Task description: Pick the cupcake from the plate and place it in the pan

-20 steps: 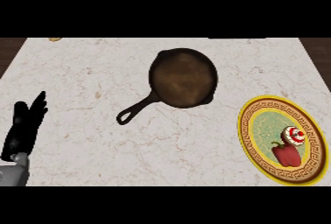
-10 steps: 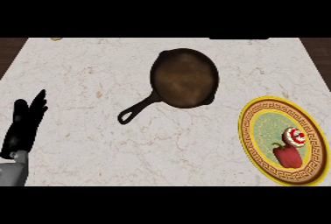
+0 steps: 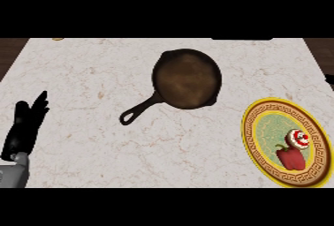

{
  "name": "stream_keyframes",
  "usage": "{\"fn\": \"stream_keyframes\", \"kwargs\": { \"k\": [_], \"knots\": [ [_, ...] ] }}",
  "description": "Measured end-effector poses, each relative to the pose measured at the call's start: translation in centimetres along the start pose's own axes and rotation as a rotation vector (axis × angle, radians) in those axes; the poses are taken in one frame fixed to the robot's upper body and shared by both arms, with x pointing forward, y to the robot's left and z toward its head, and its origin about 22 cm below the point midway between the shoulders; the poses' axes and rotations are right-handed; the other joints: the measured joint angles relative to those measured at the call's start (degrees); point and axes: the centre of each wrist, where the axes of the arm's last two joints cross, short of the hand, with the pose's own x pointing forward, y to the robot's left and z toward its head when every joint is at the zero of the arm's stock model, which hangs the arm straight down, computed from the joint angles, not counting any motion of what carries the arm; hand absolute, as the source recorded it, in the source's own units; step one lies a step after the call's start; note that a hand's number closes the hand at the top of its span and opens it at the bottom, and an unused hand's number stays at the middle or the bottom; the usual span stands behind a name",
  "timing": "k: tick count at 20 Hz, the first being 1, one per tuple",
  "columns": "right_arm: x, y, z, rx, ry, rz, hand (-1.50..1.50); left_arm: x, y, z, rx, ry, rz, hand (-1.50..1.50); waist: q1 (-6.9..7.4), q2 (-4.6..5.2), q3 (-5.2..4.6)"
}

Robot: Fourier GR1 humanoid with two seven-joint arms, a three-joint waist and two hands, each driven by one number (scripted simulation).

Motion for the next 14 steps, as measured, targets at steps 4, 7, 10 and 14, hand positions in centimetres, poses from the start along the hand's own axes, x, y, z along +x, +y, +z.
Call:
{"fn": "stream_keyframes", "kwargs": {
  "k": [4,7,10,14],
  "knots": [
    [1.5,2.3,-1.4,0.082,0.047,0.066,-1.50,0.2,-0.2,0.2,0.005,-0.001,0.003,0.00,-0.13,-0.05,0.02],
    [1.3,3.9,-1.9,0.112,0.073,0.087,-1.50,-0.1,0.3,-0.2,0.005,0.004,0.011,0.00,-0.26,-0.03,0.04],
    [1.3,4.9,-2.5,0.130,0.091,0.107,-1.50,-0.2,0.3,-0.6,0.012,0.005,0.009,0.00,-0.37,-0.03,0.05],
    [1.2,5.8,-2.5,0.130,0.119,0.148,-1.50,-1.2,-0.1,-0.1,0.013,0.005,0.008,0.00,-0.44,-0.05,0.05]
  ]
}}
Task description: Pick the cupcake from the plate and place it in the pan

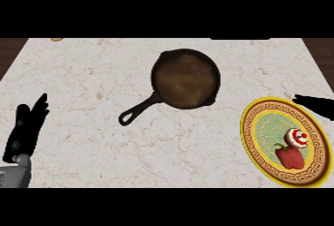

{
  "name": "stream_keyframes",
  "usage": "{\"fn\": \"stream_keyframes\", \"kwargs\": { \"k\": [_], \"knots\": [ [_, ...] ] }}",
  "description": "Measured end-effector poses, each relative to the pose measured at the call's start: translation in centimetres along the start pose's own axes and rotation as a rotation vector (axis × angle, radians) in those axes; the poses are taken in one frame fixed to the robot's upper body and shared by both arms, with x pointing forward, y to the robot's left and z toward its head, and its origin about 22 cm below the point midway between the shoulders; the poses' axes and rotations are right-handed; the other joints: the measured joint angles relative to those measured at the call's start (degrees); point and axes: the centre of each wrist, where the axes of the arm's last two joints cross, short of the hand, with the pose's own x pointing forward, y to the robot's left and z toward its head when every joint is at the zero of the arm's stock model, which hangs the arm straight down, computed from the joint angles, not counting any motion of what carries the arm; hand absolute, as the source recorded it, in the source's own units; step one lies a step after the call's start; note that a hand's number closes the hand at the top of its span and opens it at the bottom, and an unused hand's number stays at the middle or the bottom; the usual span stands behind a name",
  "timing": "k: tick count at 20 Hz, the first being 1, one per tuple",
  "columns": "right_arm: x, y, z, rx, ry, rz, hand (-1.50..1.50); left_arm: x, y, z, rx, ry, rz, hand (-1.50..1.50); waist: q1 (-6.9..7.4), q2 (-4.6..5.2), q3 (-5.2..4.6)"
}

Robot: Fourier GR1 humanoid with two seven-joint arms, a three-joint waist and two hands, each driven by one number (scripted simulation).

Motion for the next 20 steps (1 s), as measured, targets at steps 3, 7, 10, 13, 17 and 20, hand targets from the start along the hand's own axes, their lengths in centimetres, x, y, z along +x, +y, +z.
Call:
{"fn": "stream_keyframes", "kwargs": {
  "k": [3,7,10,13,17,20],
  "knots": [
    [-0.6,1.0,-0.4,0.004,0.019,0.018,-1.50,0.1,-0.1,-0.2,0.001,-0.002,0.002,0.00,0.00,0.00,-0.01],
    [-0.8,2.2,-0.7,0.026,0.036,0.050,-1.50,0.7,0.4,0.4,0.000,-0.003,0.002,0.00,0.04,-0.02,0.02],
    [-0.7,3.0,-1.4,0.037,0.034,0.046,-1.50,1.1,0.5,0.3,0.001,0.000,0.001,0.00,0.04,-0.01,0.01],
    [-0.5,3.4,-1.5,0.039,0.034,0.049,-1.50,0.9,0.5,0.5,0.004,0.001,-0.001,0.00,0.00,-0.01,0.01],
    [-0.6,4.3,-2.9,0.032,0.030,0.046,-1.50,0.8,0.6,0.4,0.001,-0.001,-0.004,0.00,0.09,0.01,0.01],
    [-0.8,4.8,-3.2,0.041,0.035,0.047,-1.50,1.2,0.4,0.4,0.002,0.001,-0.006,0.00,0.06,0.00,0.01]
  ]
}}
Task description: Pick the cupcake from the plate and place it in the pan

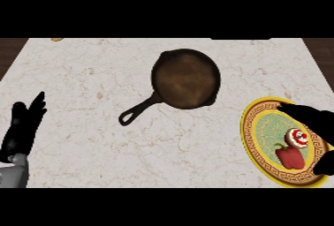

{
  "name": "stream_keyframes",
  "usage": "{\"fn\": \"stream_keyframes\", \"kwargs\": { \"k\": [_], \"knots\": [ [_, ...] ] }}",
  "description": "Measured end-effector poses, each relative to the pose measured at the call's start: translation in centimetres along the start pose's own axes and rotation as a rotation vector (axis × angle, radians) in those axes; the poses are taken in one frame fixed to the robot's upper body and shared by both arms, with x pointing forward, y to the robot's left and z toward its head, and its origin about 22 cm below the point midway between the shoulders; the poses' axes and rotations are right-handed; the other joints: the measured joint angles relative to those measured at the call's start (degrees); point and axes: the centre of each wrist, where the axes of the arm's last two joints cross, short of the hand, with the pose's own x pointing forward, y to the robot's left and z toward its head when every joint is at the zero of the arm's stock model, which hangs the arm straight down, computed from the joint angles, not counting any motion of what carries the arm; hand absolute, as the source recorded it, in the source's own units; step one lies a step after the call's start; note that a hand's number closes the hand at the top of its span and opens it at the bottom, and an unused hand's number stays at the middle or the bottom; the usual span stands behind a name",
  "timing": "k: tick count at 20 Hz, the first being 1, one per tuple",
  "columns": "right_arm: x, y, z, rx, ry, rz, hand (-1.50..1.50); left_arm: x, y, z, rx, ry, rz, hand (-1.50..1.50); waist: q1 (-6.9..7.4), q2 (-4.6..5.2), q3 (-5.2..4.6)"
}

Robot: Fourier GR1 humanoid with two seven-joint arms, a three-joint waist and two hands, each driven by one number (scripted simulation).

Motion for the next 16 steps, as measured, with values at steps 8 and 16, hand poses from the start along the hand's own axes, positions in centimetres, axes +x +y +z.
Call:
{"fn": "stream_keyframes", "kwargs": {
  "k": [8,16],
  "knots": [
    [-0.6,0.7,-1.2,0.026,0.025,0.006,-1.50,0.4,-0.3,-0.6,-0.008,0.001,0.009,0.00,0.01,0.01,-0.01],
    [-1.7,1.7,-2.1,0.026,0.031,0.059,1.50,-0.2,0.2,-0.8,-0.008,0.000,0.008,0.00,0.05,0.02,0.01]
  ]
}}
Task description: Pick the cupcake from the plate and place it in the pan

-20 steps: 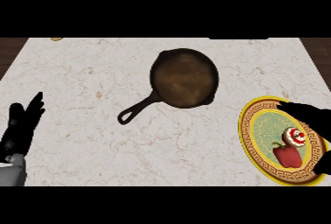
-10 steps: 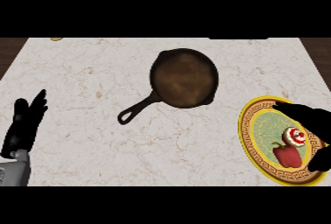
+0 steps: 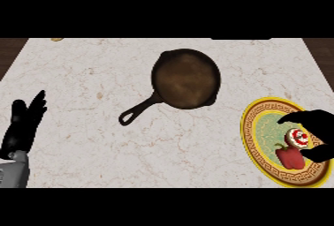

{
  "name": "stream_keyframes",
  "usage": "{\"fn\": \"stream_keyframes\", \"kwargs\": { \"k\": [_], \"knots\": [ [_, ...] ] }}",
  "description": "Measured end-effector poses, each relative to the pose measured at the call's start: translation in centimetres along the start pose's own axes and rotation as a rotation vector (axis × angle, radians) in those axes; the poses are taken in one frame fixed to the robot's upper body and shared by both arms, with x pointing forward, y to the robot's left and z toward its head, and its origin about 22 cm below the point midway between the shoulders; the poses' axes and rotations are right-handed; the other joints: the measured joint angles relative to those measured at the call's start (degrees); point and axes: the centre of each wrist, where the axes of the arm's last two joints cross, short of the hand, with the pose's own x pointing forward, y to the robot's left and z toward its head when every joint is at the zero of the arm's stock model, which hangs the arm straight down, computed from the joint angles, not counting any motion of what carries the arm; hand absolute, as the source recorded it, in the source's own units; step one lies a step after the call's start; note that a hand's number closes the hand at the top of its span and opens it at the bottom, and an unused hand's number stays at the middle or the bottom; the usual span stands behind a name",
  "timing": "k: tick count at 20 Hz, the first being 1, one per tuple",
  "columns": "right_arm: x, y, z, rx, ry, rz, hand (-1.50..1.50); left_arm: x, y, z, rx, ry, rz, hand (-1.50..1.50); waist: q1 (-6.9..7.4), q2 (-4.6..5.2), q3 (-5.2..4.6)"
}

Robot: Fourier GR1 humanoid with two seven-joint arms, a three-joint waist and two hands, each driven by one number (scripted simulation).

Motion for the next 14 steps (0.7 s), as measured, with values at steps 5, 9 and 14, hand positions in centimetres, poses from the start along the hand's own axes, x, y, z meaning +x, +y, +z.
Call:
{"fn": "stream_keyframes", "kwargs": {
  "k": [5,9,14],
  "knots": [
    [0.0,0.5,-0.7,-0.079,-0.020,0.074,1.50,-0.2,-0.7,-0.1,0.004,-0.004,-0.004,0.00,-0.01,-0.02,-0.03],
    [0.1,0.4,-0.6,-0.111,-0.033,0.076,1.50,-0.3,-0.7,0.4,0.004,-0.003,-0.005,0.00,-0.03,-0.06,-0.05],
    [2.5,2.3,-0.7,-0.155,0.200,-0.039,1.50,-0.9,0.3,0.6,0.021,0.014,-0.006,0.00,-1.36,-0.70,-0.50]
  ]
}}
